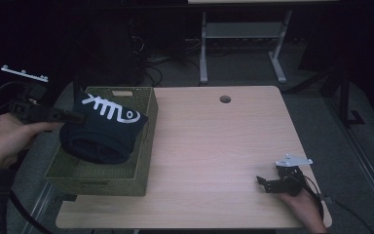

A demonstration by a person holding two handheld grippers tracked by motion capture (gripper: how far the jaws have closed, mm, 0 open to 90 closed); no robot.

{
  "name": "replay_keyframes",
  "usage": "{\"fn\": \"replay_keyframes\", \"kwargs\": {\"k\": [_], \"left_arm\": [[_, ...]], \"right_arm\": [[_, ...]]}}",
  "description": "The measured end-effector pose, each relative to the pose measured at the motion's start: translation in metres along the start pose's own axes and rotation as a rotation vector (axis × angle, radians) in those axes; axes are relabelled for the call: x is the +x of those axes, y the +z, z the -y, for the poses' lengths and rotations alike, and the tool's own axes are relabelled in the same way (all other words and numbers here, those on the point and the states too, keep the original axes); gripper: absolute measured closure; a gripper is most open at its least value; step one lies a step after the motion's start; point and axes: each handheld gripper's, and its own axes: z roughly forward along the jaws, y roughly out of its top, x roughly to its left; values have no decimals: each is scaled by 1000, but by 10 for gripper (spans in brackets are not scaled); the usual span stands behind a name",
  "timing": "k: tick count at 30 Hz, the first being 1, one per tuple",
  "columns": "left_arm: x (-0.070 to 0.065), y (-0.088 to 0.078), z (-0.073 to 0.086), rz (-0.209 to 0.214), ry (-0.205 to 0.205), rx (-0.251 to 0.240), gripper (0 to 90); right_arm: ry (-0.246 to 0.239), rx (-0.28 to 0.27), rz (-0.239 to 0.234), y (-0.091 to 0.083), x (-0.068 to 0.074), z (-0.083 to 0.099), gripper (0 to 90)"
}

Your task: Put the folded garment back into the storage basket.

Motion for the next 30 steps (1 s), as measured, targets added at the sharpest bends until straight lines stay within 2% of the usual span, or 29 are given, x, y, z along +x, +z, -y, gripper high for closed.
{"fn": "replay_keyframes", "kwargs": {"k": [5,18,30], "left_arm": [[10,1,10,-2,-27,-5,721],[36,23,35,21,-99,2,721],[47,44,46,27,-133,34,721]], "right_arm": [[2,1,2,0,0,0,83],[7,1,6,0,0,0,84],[7,1,7,0,0,0,83]]}}
